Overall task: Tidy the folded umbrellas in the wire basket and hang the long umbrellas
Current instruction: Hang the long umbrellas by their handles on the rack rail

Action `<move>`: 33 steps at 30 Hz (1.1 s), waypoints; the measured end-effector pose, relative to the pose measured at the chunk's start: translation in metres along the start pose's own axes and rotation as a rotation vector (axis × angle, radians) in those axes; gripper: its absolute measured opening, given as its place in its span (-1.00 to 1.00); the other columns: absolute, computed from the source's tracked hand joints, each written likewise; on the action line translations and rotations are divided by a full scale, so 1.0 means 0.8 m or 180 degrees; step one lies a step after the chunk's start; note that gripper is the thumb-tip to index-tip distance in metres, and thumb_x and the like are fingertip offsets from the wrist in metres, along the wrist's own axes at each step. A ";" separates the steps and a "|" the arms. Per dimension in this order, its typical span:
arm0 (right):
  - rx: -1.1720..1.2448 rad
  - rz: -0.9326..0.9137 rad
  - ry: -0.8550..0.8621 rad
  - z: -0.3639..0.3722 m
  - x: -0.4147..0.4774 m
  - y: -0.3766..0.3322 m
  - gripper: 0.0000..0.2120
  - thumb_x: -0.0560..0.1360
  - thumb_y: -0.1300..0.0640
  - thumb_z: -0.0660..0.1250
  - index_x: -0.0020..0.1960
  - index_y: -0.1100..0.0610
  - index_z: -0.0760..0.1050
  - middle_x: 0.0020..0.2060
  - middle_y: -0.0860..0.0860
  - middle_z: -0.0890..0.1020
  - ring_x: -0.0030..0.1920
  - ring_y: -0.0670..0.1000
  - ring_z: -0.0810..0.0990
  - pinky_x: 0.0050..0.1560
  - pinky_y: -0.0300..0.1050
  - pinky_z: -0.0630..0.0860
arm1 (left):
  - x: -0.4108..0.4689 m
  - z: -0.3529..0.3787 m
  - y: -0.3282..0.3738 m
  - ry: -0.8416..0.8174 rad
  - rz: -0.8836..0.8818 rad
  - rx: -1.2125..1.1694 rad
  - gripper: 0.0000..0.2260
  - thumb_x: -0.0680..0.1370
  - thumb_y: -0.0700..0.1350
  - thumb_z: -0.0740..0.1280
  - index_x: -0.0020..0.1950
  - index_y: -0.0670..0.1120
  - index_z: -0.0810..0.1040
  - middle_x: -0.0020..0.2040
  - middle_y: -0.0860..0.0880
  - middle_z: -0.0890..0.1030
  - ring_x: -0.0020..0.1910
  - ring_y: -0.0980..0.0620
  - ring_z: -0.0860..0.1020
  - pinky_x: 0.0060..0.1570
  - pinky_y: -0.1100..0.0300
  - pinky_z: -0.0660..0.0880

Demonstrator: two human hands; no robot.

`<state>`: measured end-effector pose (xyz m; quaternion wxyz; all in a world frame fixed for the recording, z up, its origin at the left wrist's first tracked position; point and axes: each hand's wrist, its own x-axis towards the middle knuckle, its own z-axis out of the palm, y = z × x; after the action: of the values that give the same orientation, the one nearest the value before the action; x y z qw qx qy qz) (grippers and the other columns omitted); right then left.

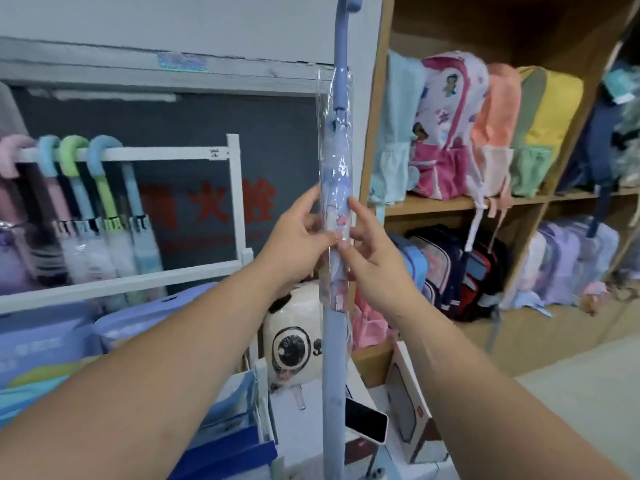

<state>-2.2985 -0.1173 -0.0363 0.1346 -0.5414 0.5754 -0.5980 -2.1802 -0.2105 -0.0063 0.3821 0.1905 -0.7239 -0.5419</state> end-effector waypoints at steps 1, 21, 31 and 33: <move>0.0022 -0.0062 -0.0118 -0.003 0.008 0.002 -0.41 0.63 0.15 0.32 0.52 -0.30 0.23 0.16 -0.11 0.62 -0.12 -0.19 0.65 -0.09 -0.19 0.59 | 0.007 -0.001 0.005 0.0037 -0.0012 0.0055 -0.37 0.57 -0.39 0.33 0.48 0.20 0.39 0.06 -0.07 0.72 0.03 -0.05 0.71 0.02 -0.04 0.67; 0.0359 -0.1062 -0.0023 0.010 0.186 -0.113 -0.31 0.59 0.27 0.32 0.54 -0.28 0.21 0.14 -0.03 0.60 -0.03 -0.05 0.70 0.00 -0.04 0.68 | 0.066 -0.051 0.096 0.0732 0.0315 0.0945 -0.29 0.59 -0.13 0.43 0.56 0.34 0.14 0.05 -0.06 0.69 0.01 -0.05 0.70 -0.13 -0.05 0.69; 0.0495 -0.1413 0.0182 0.070 0.254 -0.218 -0.29 0.57 0.33 0.33 0.56 -0.19 0.21 0.18 0.01 0.57 0.11 -0.06 0.65 0.02 -0.07 0.68 | 0.086 -0.141 0.188 0.0948 0.0720 0.1074 -0.28 0.59 -0.22 0.41 0.57 0.32 0.17 0.12 -0.27 0.60 0.02 -0.17 0.69 -0.15 -0.19 0.68; 0.0459 -0.1488 0.0191 0.087 0.265 -0.229 -0.28 0.55 0.33 0.32 0.57 -0.17 0.22 0.20 -0.02 0.57 0.13 -0.09 0.63 0.05 -0.06 0.67 | 0.088 -0.157 0.195 0.1050 0.0716 0.1175 -0.27 0.59 -0.21 0.41 0.57 0.33 0.16 0.13 -0.28 0.59 0.02 -0.17 0.69 -0.14 -0.20 0.68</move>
<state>-2.2379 -0.2659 0.2038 0.0137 -0.6309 0.3940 -0.6683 -2.1082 -0.2862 0.1783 0.5115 0.2610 -0.7550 -0.3166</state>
